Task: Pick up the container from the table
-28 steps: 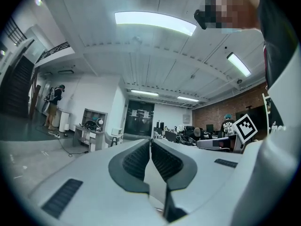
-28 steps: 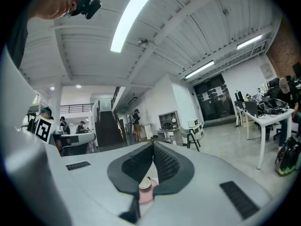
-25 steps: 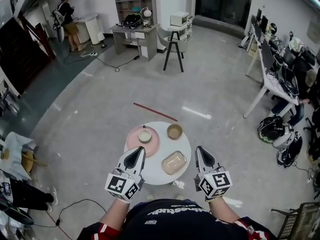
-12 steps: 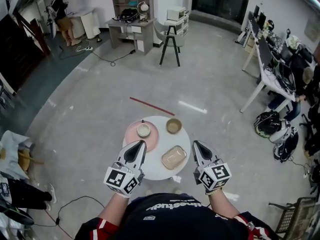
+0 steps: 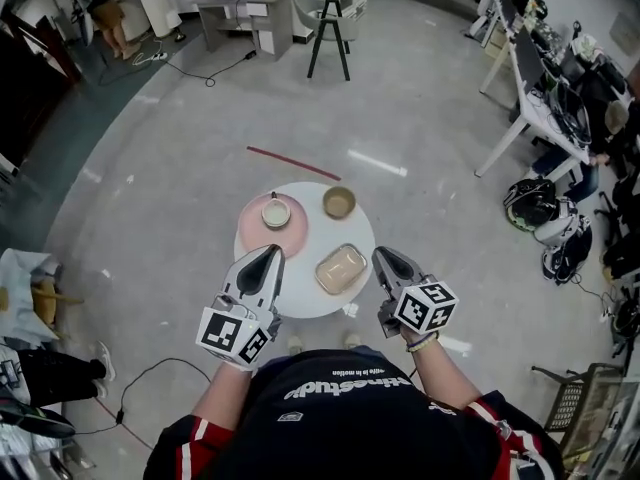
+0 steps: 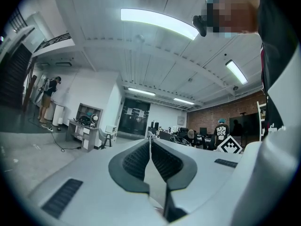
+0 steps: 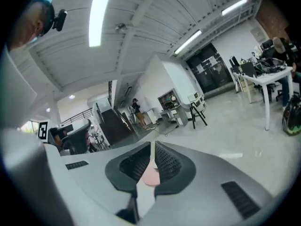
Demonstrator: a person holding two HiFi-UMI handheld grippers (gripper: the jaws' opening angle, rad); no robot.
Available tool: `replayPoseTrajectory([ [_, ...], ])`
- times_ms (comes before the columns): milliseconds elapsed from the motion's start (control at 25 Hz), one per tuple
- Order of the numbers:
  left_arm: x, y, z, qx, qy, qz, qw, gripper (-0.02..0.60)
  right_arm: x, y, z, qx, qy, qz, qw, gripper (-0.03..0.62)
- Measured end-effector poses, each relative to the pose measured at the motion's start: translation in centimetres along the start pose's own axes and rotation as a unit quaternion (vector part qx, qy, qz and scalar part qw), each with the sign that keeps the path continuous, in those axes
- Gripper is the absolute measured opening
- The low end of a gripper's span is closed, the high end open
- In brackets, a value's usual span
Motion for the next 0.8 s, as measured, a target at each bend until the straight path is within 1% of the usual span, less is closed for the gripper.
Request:
replayPoseTrajectory([
  [200,0.2,0.7,0.0,-0.003,-0.005,-0.003,1.0000,0.031,2.3,3.0,0.2,-0.027,0.014,0.052,0.998,0.066],
  [360,0.6,1.0,-0.1,-0.002,-0.005,0.000,1.0000,0.031,4.5,6.2,0.3,-0.055,0.036,0.111,0.992,0.084],
  [520,0.6,1.3,0.0,-0.001,-0.006,0.005,1.0000,0.031,7.0,10.0,0.1,-0.083,0.064,0.171,0.980,0.091],
  [640,0.3,1.3,-0.4,-0.003,-0.009,0.007,0.9999,0.031,8.5,13.3,-0.4,-0.104,0.093,0.210,0.968,0.092],
  [800,0.3,1.4,-0.6,-0.006,-0.011,0.008,0.9999,0.031,10.7,17.4,-1.1,-0.133,0.130,0.251,0.950,0.093],
])
Point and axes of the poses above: the fingertips, and each gripper's own axes: z forward along the fingers, x to its right, y out of its underside, the point moved 3 cm from there along -z, backward along the fingers, and after that the axes turned 13 degrees about x, right-handed, at the moved point
